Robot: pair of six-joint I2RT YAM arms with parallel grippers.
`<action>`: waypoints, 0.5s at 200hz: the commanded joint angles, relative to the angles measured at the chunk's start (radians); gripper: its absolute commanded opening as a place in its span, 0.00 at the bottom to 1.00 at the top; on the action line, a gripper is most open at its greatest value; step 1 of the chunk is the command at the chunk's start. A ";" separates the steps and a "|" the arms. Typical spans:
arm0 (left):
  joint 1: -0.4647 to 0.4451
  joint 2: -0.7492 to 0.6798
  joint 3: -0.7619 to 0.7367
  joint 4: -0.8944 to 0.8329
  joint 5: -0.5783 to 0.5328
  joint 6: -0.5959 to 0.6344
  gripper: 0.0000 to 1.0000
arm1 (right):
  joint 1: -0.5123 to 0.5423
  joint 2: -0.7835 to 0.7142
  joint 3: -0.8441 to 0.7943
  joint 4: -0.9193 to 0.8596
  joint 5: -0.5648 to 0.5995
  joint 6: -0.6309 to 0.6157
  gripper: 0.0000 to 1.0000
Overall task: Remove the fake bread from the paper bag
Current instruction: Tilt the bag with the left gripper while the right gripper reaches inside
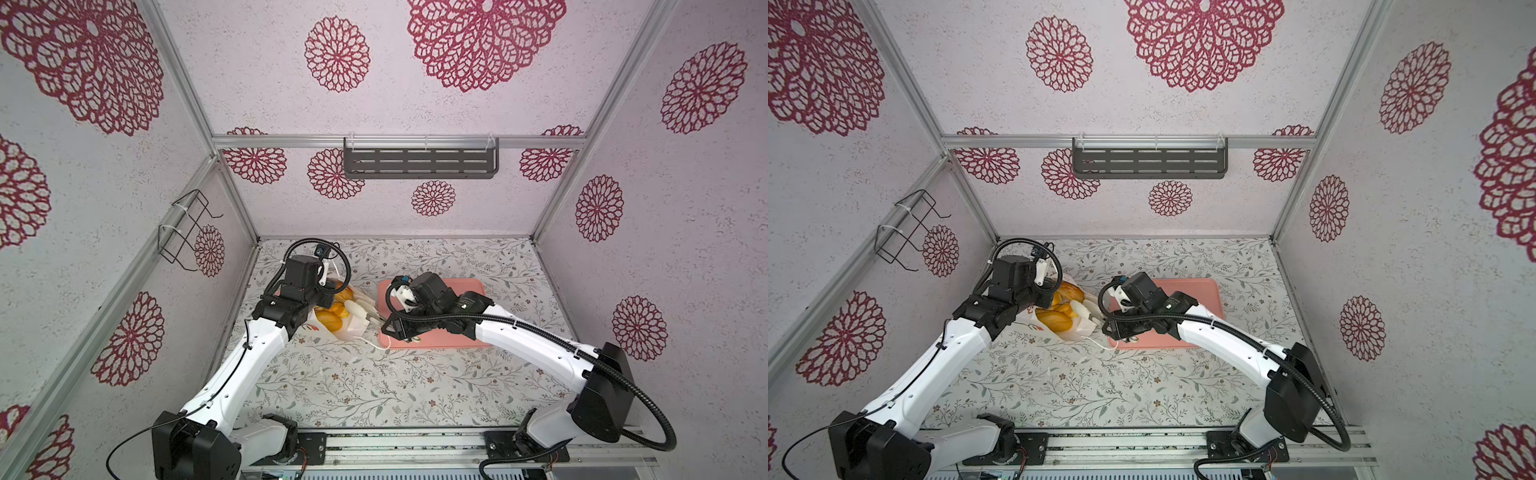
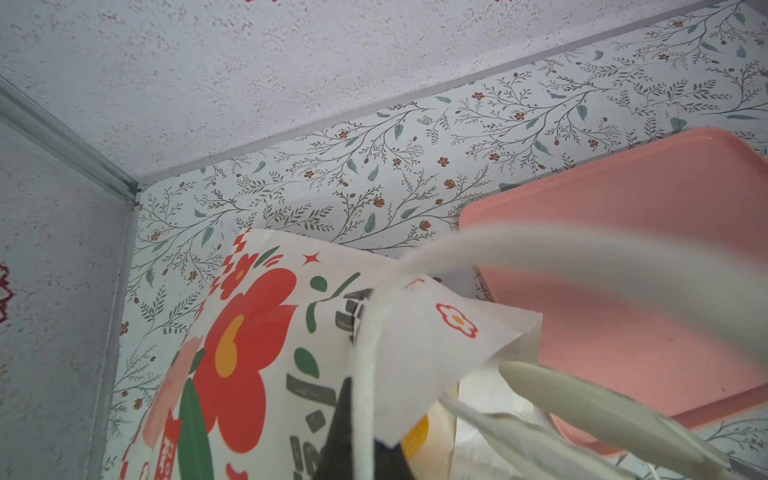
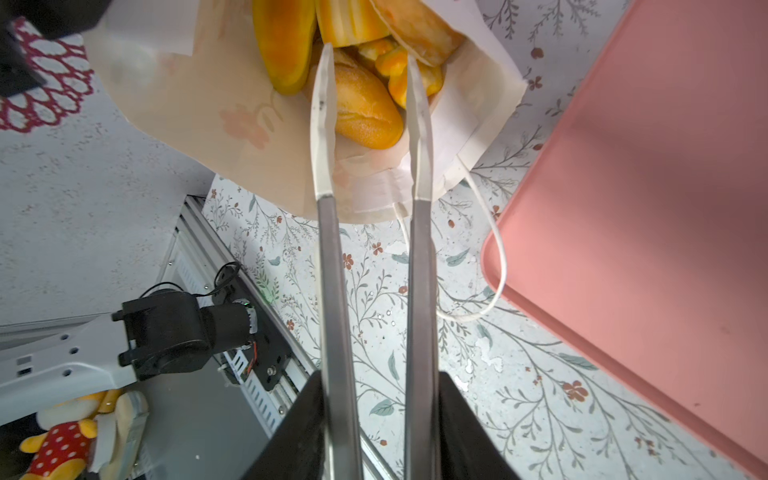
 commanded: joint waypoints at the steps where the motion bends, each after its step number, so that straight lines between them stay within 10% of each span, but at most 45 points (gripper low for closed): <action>1: -0.005 -0.014 0.008 0.004 0.025 -0.010 0.00 | 0.005 0.016 0.086 -0.056 0.066 -0.085 0.41; 100: -0.003 0.116 0.200 -0.237 0.222 -0.079 0.00 | 0.070 0.047 0.115 -0.022 0.250 -0.297 0.39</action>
